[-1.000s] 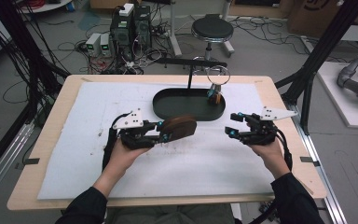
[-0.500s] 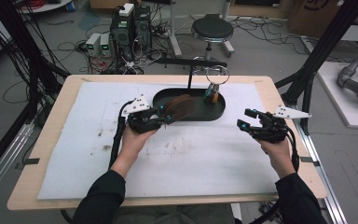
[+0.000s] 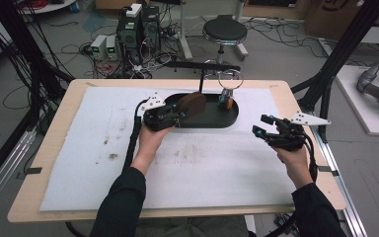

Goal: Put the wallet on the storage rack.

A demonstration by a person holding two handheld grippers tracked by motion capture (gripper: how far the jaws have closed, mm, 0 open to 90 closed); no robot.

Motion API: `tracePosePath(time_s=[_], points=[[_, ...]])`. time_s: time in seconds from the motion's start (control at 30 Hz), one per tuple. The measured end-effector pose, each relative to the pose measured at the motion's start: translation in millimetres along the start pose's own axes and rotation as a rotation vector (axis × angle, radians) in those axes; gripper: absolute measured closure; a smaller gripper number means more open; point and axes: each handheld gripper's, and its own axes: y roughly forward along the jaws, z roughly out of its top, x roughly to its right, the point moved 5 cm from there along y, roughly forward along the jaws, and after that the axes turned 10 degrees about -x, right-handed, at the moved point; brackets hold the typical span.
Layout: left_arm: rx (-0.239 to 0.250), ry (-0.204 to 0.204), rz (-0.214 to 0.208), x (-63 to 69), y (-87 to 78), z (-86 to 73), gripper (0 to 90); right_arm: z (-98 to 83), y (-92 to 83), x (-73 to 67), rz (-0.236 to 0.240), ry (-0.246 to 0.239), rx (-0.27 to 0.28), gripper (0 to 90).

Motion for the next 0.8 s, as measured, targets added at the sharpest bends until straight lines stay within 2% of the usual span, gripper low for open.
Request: tracePosePath(time_s=[0.07,0.13,0.2,0.23,0.37,0.47,0.57,0.8], points=[[0.001,-0.004,0.004,-3.8,4.9,-3.7,67.1,-0.1,0.0,0.5,0.000,0.002,0.001,32.8],[0.031,-0.020,-0.010,-6.6,9.2,-5.6,67.1,-0.2,-0.1,0.7,0.001,0.006,0.001,32.8],[0.049,-0.041,-0.006,-9.7,12.8,-6.3,67.1,-0.2,0.1,0.9,-0.001,0.004,0.000,32.8],[0.042,-0.053,-0.003,-11.6,15.6,-6.4,67.1,-0.1,0.3,0.9,0.000,0.003,0.000,32.8],[-0.026,-0.018,0.024,-13.4,26.9,-4.4,67.1,-0.3,0.8,0.5,0.003,0.004,-0.002,32.8],[-0.025,-0.004,0.028,-12.3,36.5,0.0,67.1,-0.2,0.9,0.4,0.003,0.003,-0.001,32.8],[-0.036,0.004,0.049,-13.6,45.1,1.8,67.1,-0.1,0.5,0.8,0.002,0.002,0.001,32.8],[-0.040,-0.002,0.092,-23.2,59.9,1.3,67.1,-0.7,-0.7,2.2,0.005,0.008,0.005,32.8]])
